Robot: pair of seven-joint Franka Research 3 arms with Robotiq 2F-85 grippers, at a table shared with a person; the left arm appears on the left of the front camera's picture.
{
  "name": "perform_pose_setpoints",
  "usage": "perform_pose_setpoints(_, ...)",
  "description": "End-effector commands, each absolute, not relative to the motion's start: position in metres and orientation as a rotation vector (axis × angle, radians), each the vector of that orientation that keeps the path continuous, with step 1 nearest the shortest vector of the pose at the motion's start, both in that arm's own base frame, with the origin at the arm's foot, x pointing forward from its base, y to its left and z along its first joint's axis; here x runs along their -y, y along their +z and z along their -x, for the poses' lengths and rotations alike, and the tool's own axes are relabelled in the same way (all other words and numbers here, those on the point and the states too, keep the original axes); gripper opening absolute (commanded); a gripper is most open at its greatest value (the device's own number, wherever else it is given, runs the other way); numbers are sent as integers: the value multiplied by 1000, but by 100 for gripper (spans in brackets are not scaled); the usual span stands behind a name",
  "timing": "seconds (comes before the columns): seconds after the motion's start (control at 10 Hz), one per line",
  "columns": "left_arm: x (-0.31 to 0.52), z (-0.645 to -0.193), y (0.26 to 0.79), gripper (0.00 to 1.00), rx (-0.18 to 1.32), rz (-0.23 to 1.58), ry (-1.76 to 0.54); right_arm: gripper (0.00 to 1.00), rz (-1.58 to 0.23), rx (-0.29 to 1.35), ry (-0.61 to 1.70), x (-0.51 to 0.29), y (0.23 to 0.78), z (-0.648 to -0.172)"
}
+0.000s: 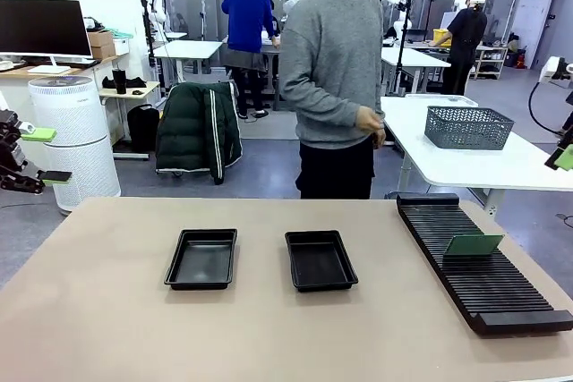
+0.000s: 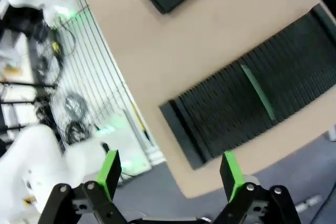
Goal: Inspect and transfer BCBs to ESD trays.
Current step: Pick up the Blank PCB from the PCB Rack and place it in the left ESD tray.
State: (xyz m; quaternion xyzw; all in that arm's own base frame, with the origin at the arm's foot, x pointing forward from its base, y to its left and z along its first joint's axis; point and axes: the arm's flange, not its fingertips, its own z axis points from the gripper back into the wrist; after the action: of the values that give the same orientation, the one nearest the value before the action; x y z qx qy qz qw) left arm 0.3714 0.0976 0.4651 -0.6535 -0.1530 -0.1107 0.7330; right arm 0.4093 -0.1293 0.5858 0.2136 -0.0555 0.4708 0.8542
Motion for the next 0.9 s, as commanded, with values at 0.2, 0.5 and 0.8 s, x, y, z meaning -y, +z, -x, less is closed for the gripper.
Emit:
perform_pose_setpoints(0.2,-98,-369,465,100,340,1445,-241,100,-158,160,1366,103,581,-397)
perform_pose_setpoints(0.5,-98,-369,465,100,340,1445,-241,100,-41,140,1597,89,579,-397)
perform_pose_setpoints(0.8,-98,-369,465,100,340,1445,-241,100,9,171,1624,82,577,-402)
